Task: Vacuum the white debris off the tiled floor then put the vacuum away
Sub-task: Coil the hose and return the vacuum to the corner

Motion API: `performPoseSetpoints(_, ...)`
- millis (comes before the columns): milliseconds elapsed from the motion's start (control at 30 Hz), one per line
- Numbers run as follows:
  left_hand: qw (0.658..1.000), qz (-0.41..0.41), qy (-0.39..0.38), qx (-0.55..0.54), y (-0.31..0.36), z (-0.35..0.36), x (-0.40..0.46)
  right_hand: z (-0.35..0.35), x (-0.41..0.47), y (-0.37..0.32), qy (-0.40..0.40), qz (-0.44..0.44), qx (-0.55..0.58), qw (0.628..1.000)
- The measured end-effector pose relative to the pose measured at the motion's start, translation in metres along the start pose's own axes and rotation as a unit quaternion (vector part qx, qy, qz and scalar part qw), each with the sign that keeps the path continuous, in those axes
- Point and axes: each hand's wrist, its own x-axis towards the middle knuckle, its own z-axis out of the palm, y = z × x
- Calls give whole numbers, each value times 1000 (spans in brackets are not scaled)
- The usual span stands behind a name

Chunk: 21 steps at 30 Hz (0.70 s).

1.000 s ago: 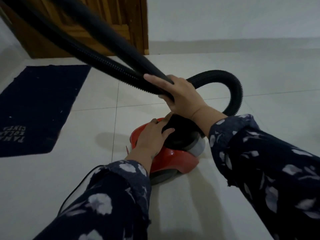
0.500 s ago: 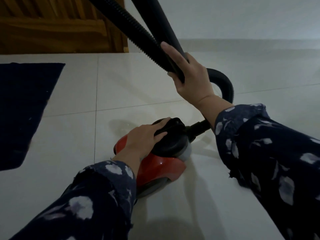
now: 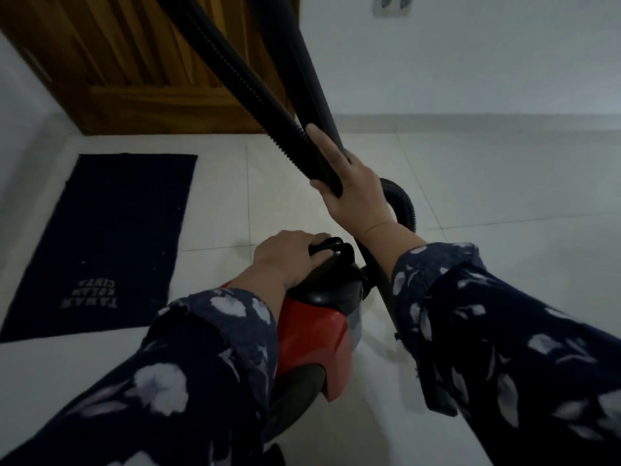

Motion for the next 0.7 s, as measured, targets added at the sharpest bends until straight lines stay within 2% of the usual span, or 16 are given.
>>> performPoseSetpoints(233,996,-79,-34,-9,-9,-194,-96,-82,109,-136,-53,-36,70,995)
performPoseSetpoints(367,993,-109,-38,-9,-26,-293,-124,-100,164,-197,-36,-56,102,993)
performPoseSetpoints(533,990,-142,-10,3,-53,-382,-125,-95,234,-239,-33,-89,139,986)
performPoseSetpoints(700,984,-175,18,-7,-94,-430,-99,-64,314,-243,-52,-141,171,974)
